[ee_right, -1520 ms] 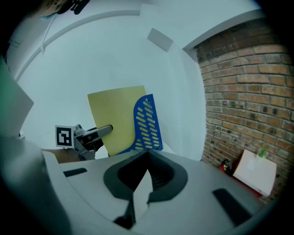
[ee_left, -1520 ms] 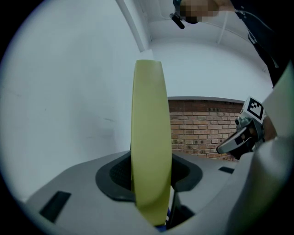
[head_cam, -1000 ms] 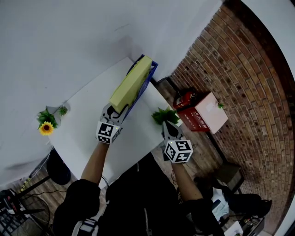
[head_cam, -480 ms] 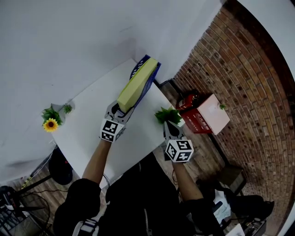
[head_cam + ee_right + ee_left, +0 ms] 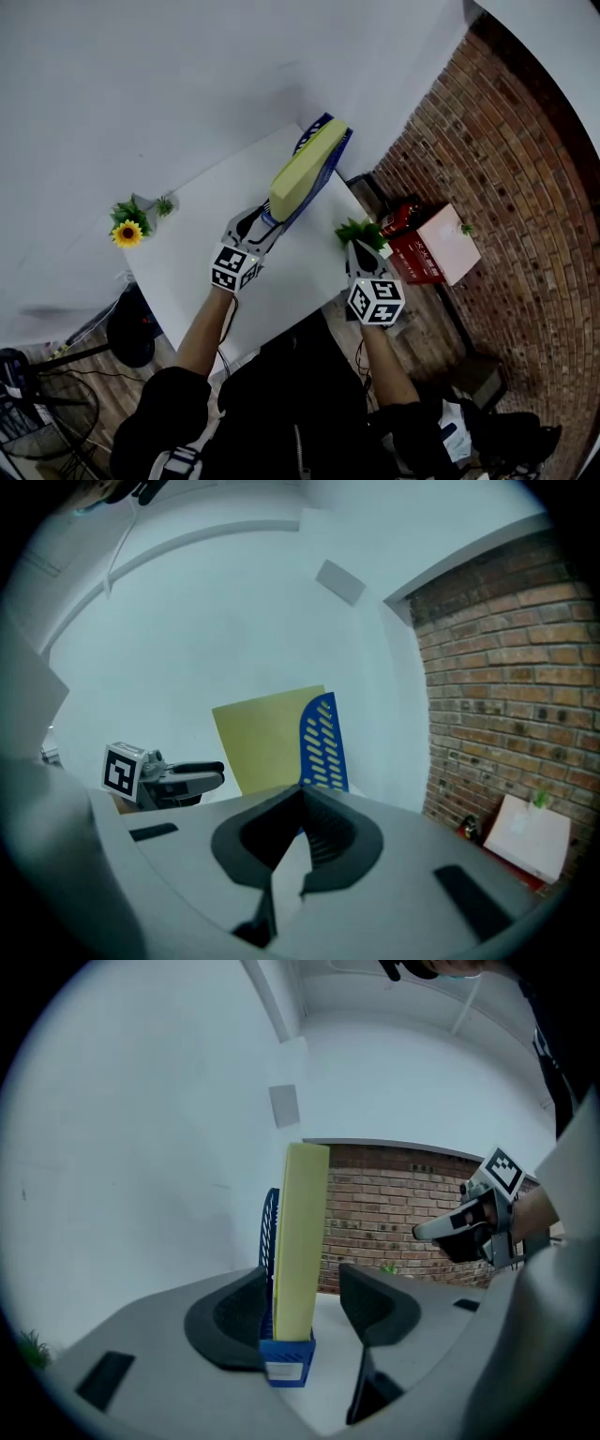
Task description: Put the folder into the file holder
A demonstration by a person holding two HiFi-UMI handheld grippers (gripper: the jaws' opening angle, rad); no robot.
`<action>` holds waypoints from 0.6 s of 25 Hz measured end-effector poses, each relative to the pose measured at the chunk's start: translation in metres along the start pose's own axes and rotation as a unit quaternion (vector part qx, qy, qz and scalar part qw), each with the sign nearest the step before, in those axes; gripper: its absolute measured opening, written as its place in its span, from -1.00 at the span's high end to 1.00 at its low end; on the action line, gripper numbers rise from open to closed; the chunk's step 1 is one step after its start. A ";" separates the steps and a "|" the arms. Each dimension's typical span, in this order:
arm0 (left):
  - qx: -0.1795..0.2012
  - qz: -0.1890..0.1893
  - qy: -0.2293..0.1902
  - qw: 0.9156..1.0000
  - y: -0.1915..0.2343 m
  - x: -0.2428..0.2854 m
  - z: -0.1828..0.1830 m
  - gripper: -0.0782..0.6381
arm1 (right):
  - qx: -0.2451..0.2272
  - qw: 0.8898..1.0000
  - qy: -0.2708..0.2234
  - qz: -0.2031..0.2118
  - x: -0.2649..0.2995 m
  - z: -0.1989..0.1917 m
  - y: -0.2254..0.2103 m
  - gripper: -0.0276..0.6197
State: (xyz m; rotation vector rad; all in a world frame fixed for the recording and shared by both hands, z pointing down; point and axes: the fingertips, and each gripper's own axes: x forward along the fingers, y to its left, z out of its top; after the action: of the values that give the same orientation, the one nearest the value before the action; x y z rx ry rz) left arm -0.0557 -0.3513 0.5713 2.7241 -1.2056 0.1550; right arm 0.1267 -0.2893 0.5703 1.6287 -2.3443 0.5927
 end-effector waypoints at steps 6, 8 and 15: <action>-0.002 0.017 -0.003 1.000 0.004 -0.036 0.018 0.32 | -0.018 1.000 -0.014 0.016 -0.002 0.009 0.021 0.89; 0.001 0.025 -0.007 1.000 0.005 -0.049 0.024 0.43 | -0.024 0.999 -0.018 0.021 -0.003 0.012 0.027 0.89; 0.012 0.067 0.002 0.998 0.014 -0.089 0.036 0.66 | -0.039 0.998 -0.031 0.034 -0.005 0.022 0.046 0.90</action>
State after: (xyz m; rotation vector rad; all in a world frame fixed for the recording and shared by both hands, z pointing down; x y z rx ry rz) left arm -0.1249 -0.3027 0.5230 2.6608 -1.3932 0.1920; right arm 0.0863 -0.2809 0.5400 1.5600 -2.4428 0.4646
